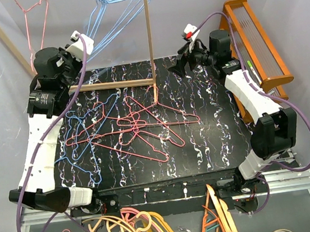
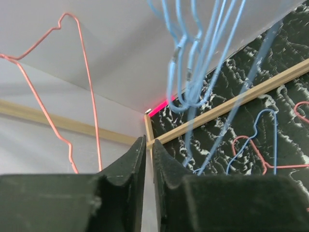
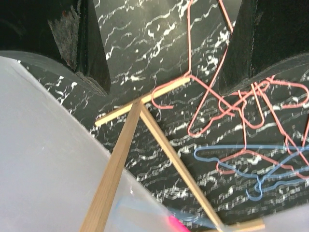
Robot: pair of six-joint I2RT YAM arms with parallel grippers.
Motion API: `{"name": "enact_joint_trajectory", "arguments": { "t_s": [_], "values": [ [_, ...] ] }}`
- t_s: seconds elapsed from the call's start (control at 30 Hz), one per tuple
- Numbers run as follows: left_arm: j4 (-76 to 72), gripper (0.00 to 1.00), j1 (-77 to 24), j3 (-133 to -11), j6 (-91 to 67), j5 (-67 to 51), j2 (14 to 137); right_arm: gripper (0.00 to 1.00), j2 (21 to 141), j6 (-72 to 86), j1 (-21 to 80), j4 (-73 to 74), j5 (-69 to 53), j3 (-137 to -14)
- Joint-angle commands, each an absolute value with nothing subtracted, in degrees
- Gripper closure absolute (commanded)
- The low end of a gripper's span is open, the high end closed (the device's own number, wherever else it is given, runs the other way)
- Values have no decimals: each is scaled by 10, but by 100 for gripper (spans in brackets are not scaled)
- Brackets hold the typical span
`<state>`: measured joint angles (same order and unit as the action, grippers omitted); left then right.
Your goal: Organize the hangers
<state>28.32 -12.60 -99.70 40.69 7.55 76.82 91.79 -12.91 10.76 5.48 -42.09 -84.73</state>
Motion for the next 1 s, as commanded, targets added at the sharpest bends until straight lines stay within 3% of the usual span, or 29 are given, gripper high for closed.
{"name": "enact_joint_trajectory", "arguments": {
  "t_s": [0.0,0.37,0.53,0.6,0.67,0.77,0.9,0.97],
  "values": [
    [271,100,-127,-974,403,155,751,1,929,-231,109,163,-435,-867],
    [239,100,-121,-967,399,172,748,2,905,-254,110,141,-466,-812],
    [408,100,-57,-935,326,99,697,2,913,-419,137,290,-474,-818],
    [537,87,-20,-927,290,-13,678,1,919,-441,155,317,-471,-819],
    [658,60,-8,-928,272,-134,675,2,932,-372,176,277,-466,-834],
    [733,33,8,-915,232,-280,683,1,1000,-346,253,261,-441,-912],
    [753,28,55,-894,216,-383,685,2,1114,-311,334,165,-350,-1009],
    [758,15,68,-883,204,-415,689,3,1178,-211,337,80,-362,-1057]
  ]
}}
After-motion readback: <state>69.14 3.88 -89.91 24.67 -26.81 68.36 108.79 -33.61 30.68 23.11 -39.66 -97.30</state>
